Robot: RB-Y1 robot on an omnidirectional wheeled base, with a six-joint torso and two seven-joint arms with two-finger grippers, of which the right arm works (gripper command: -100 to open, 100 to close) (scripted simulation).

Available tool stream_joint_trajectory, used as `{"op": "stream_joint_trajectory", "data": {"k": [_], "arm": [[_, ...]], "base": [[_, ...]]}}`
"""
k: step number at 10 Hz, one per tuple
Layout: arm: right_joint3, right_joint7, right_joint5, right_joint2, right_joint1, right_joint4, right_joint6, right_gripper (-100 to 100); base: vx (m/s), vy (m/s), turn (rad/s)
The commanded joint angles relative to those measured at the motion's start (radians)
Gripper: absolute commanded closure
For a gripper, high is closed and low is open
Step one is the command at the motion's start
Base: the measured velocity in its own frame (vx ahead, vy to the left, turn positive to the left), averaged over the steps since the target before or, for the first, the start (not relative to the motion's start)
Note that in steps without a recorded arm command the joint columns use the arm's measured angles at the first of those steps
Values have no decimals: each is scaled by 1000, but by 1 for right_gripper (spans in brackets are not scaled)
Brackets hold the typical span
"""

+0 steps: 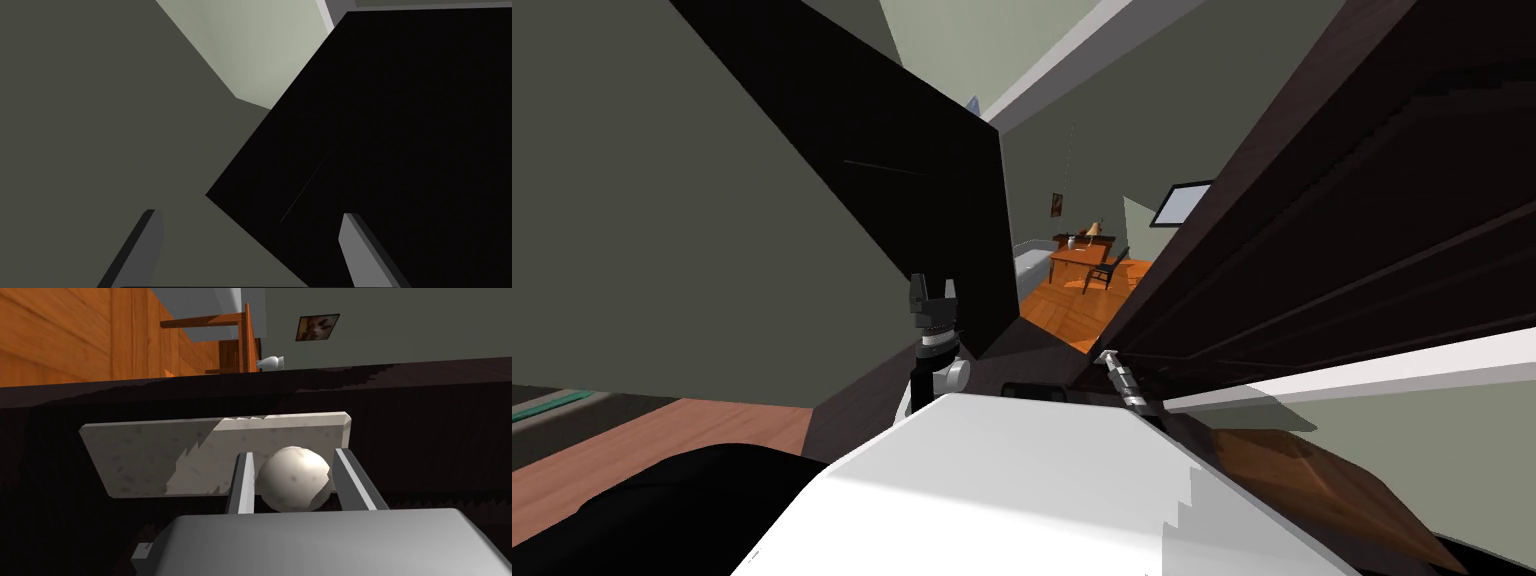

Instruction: Pull the door open

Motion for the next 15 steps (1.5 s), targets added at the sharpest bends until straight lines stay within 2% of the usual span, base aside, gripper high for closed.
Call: {"op": "stream_joint_trajectory", "data": {"k": [1, 2, 3, 9, 11, 12, 13, 15], "arm": [[8, -17, 6, -16, 20, -3, -28, 100], [6, -9, 5, -9, 11, 0, -16, 100], [13, -20, 10, -18, 20, 13, -41, 100], [28, -52, 25, -54, 39, 54, -125, 100], [31, -60, 29, -64, 43, 64, -147, 100], [35, -58, 31, -57, 42, 61, -135, 100], [55, -58, 26, -58, 12, 86, -133, 100], [72, -57, 19, -60, -22, 110, -129, 100]], "base": [[-234, -45, 106], [-103, -14, 10], [-153, -34, 156], [-217, -66, 152], [-190, -70, 112], [-73, -31, 29], [-146, -28, 50], [-224, -55, 86]]}}
